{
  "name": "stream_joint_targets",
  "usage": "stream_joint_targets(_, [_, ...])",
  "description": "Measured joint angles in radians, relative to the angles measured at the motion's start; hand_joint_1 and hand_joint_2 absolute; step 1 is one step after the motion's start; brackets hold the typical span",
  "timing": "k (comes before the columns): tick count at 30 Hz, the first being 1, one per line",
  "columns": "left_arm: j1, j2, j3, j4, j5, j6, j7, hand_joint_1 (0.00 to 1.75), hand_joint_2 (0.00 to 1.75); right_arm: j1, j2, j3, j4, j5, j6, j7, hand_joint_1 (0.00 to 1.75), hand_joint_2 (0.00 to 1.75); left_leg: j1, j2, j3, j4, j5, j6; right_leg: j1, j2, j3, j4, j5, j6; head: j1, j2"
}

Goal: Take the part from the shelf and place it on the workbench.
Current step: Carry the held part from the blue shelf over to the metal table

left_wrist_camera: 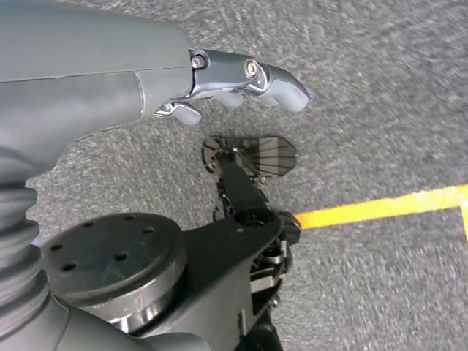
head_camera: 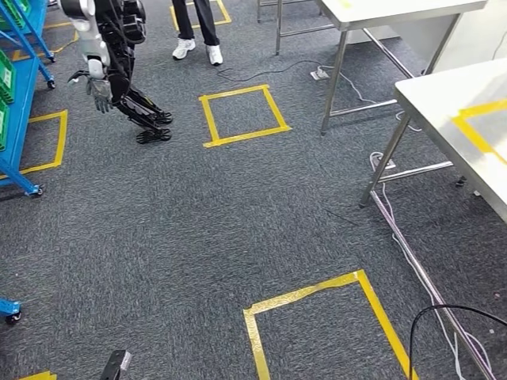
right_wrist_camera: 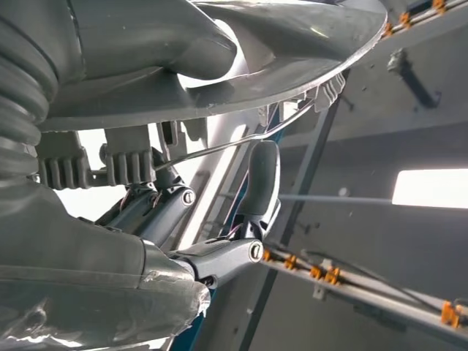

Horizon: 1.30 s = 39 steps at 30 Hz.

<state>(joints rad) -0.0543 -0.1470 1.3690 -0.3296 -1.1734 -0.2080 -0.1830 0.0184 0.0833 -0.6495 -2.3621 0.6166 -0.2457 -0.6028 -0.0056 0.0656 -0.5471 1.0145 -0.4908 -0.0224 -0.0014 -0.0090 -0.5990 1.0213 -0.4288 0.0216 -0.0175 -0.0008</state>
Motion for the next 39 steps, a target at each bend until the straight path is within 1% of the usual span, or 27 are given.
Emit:
stream_joint_targets(2, [0.000,-0.001,0.000,0.000,0.000,0.001,-0.001,0.00,1.75,-0.001,-0.003,0.001,0.001,0.000,-0.002,0.000,1.75,1.75,0.002,-0.042,-0.046,0.098,-0.056,-0.009,-0.005,0.017,0.000,-0.003,0.003,-0.006,-0.004,0.000])
stream_joint_targets(4, [0.003,-0.002,0.000,0.000,0.000,0.001,-0.001,0.00,1.75,-0.001,-0.004,0.001,0.003,0.000,-0.003,0.000,1.75,1.75,0.002,-0.058,-0.115,0.233,-0.109,-0.011,-0.007,0.036,-0.002,-0.003,0.003,-0.009,-0.006,0.000])
stream_joint_targets(5, [0.004,-0.003,0.000,0.000,0.000,0.001,-0.001,0.00,1.75,-0.001,-0.004,0.001,0.004,-0.001,-0.003,0.001,1.75,1.75,0.002,-0.059,-0.136,0.268,-0.112,-0.011,-0.007,0.048,-0.003,-0.003,0.004,-0.009,-0.006,0.000])
stream_joint_targets(6, [0.005,-0.002,0.000,0.000,0.001,0.001,-0.001,0.00,1.75,0.000,-0.004,0.001,0.005,-0.002,-0.003,0.001,1.75,1.75,0.003,-0.061,-0.139,0.264,-0.093,-0.010,-0.007,0.061,-0.003,-0.003,0.005,-0.008,-0.006,0.000])
stream_joint_targets(7, [0.005,-0.002,0.000,0.000,0.002,0.001,-0.001,0.00,1.75,0.000,-0.004,0.001,0.006,-0.005,-0.003,0.004,1.75,1.75,0.003,-0.065,-0.123,0.222,-0.059,-0.008,-0.008,0.073,-0.002,-0.003,0.006,-0.006,-0.006,0.000])
stream_joint_targets(9, [0.005,-0.002,0.001,0.000,0.008,0.001,-0.001,0.00,1.75,0.001,-0.004,0.000,0.006,-0.021,-0.004,0.012,1.75,1.75,0.008,-0.107,-0.060,0.084,0.012,-0.006,-0.009,0.097,-0.004,-0.001,0.007,0.000,-0.006,0.000])
stream_joint_targets(11, [0.004,-0.003,0.003,0.000,0.017,0.001,0.004,0.00,1.75,0.005,-0.004,-0.006,0.007,-0.051,-0.002,0.024,1.75,1.75,0.013,-0.147,-0.021,-0.003,0.037,-0.003,-0.009,0.118,-0.012,0.001,0.010,0.010,-0.006,0.000])
stream_joint_targets(12, [0.004,-0.004,0.004,0.000,0.019,0.002,0.006,0.00,1.75,0.009,-0.004,-0.016,0.008,-0.078,0.005,0.032,1.75,1.75,0.013,-0.150,-0.016,-0.016,0.037,0.002,-0.010,0.129,-0.017,0.000,0.014,0.017,-0.006,0.000])
stream_joint_targets(13, [0.003,-0.004,0.004,0.000,0.021,0.003,0.008,0.00,1.75,0.013,-0.003,-0.029,0.008,-0.111,0.016,0.044,1.75,1.75,0.012,-0.139,-0.015,-0.018,0.037,0.008,-0.013,0.140,-0.022,-0.003,0.017,0.023,-0.006,0.000])
stream_joint_targets(14, [0.003,-0.005,0.005,0.000,0.021,0.004,0.008,0.00,1.75,0.017,-0.002,-0.045,0.009,-0.153,0.030,0.061,1.75,1.75,0.011,-0.128,-0.015,-0.021,0.040,0.015,-0.015,0.136,-0.026,-0.003,0.017,0.029,-0.007,0.000])
stream_joint_targets(15, [0.002,-0.005,0.005,0.000,0.021,0.006,0.008,0.00,1.75,0.018,0.002,-0.065,0.010,-0.200,0.046,0.083,1.75,1.75,0.011,-0.116,-0.014,-0.024,0.043,0.022,-0.014,0.116,-0.034,0.011,0.009,0.033,-0.004,0.000])
stream_joint_targets(16, [0.001,-0.004,0.006,0.000,0.021,0.007,0.008,0.00,1.75,0.019,0.007,-0.085,0.011,-0.241,0.060,0.105,1.75,1.75,0.011,-0.104,-0.013,-0.027,0.044,0.028,-0.012,0.089,-0.050,0.042,-0.011,0.036,0.000,0.000])
stream_joint_targets(18, [0.003,-0.001,0.007,0.000,0.021,0.009,0.006,0.00,1.75,0.017,0.023,-0.127,0.013,-0.297,0.082,0.142,1.75,1.75,0.008,-0.080,-0.013,-0.028,0.042,0.036,-0.009,0.034,-0.105,0.166,-0.077,0.040,0.005,0.000])
stream_joint_targets(20, [0.006,0.001,0.008,0.000,0.021,0.006,0.004,0.00,1.75,0.017,0.039,-0.165,0.015,-0.313,0.095,0.158,1.75,1.75,0.006,-0.054,-0.012,-0.028,0.040,0.038,-0.010,0.019,-0.151,0.273,-0.117,0.043,0.005,0.000])
stream_joint_targets(21, [0.006,0.002,0.008,0.000,0.021,0.004,0.003,0.00,1.75,0.017,0.046,-0.182,0.017,-0.314,0.099,0.162,1.75,1.75,0.005,-0.043,-0.011,-0.028,0.039,0.038,-0.010,0.016,-0.150,0.277,-0.111,0.044,0.005,0.000])
stream_joint_targets(22, [0.005,0.002,0.008,0.000,0.021,0.002,0.003,0.00,1.75,0.017,0.051,-0.197,0.018,-0.315,0.102,0.165,1.75,1.75,0.005,-0.032,-0.009,-0.028,0.038,0.036,-0.010,0.012,-0.127,0.240,-0.087,0.044,0.005,0.000])
stream_joint_targets(24, [0.004,0.003,0.009,0.000,0.021,0.000,0.003,0.00,1.75,0.014,0.058,-0.221,0.021,-0.316,0.105,0.173,1.75,1.75,0.002,-0.013,-0.002,-0.027,0.032,0.028,-0.007,-0.026,-0.047,0.102,-0.032,0.042,0.006,0.000])
stream_joint_targets(26, [0.004,0.004,0.009,0.000,0.021,0.001,0.003,0.00,1.75,0.007,0.062,-0.243,0.027,-0.318,0.107,0.190,1.75,1.75,-0.005,0.004,0.005,-0.025,0.026,0.019,-0.004,-0.056,0.002,0.015,-0.010,0.032,0.004,0.000])
stream_joint_targets(27, [0.003,0.005,0.010,0.000,0.021,0.001,0.003,0.00,1.75,0.004,0.064,-0.254,0.032,-0.319,0.110,0.202,1.75,1.75,-0.008,0.013,0.008,-0.025,0.025,0.015,-0.002,-0.055,0.004,0.008,-0.012,0.025,0.003,0.000])
stream_joint_targets(29, [0.002,0.006,0.010,0.000,0.023,0.002,0.003,0.00,1.75,0.002,0.066,-0.279,0.042,-0.325,0.117,0.224,1.75,1.75,-0.007,0.026,0.011,-0.026,0.021,0.006,-0.004,-0.032,0.001,0.006,-0.007,0.012,0.002,0.000])
stream_joint_targets(31, [0.000,0.007,0.010,0.000,0.025,0.003,0.004,0.00,1.75,-0.001,0.067,-0.301,0.052,-0.338,0.123,0.245,1.75,1.75,-0.004,0.003,-0.003,0.011,-0.008,-0.005,-0.008,-0.015,0.000,0.003,-0.004,-0.001,0.000,0.000])
stream_joint_targets(33, [0.000,0.007,0.011,0.000,0.028,0.003,0.005,0.00,1.75,-0.004,0.069,-0.314,0.061,-0.349,0.130,0.260,1.75,1.75,-0.001,-0.040,-0.059,0.130,-0.073,-0.011,-0.012,0.000,-0.001,0.002,-0.002,-0.008,-0.003,0.000])
stream_joint_targets(34, [0.002,0.006,0.013,0.000,0.028,0.003,0.006,0.00,1.75,-0.005,0.070,-0.319,0.065,-0.352,0.132,0.265,1.75,1.75,0.000,-0.052,-0.096,0.203,-0.103,-0.013,-0.012,0.009,-0.002,0.002,-0.002,-0.009,-0.004,0.000])
stream_joint_targets(35, [0.003,0.006,0.015,0.000,0.028,0.003,0.006,0.00,1.75,-0.006,0.072,-0.324,0.069,-0.353,0.134,0.267,1.75,1.75,0.000,-0.057,-0.125,0.256,-0.117,-0.013,-0.012,0.019,-0.003,0.002,-0.002,-0.010,-0.005,0.000])
stream_joint_targets(36, [0.004,0.007,0.018,0.000,0.029,0.003,0.006,0.00,1.75,-0.006,0.073,-0.328,0.073,-0.354,0.135,0.268,1.75,1.75,0.000,-0.059,-0.139,0.276,-0.111,-0.011,-0.011,0.029,-0.003,0.002,-0.001,-0.010,-0.005,0.000])
stream_joint_targets(37, [0.004,0.007,0.020,0.000,0.029,0.003,0.006,0.00,1.75,-0.006,0.074,-0.331,0.076,-0.355,0.136,0.268,1.75,1.75,0.000,-0.061,-0.132,0.253,-0.085,-0.009,-0.011,0.039,-0.003,0.002,-0.001,-0.009,-0.005,0.000])
stream_joint_targets(39, [0.003,0.008,0.023,0.000,0.029,0.003,0.006,0.00,1.75,-0.006,0.074,-0.334,0.080,-0.356,0.136,0.268,1.75,1.75,0.000,-0.073,-0.074,0.124,-0.008,-0.002,-0.012,0.056,-0.001,0.002,0.000,-0.006,-0.005,0.000])
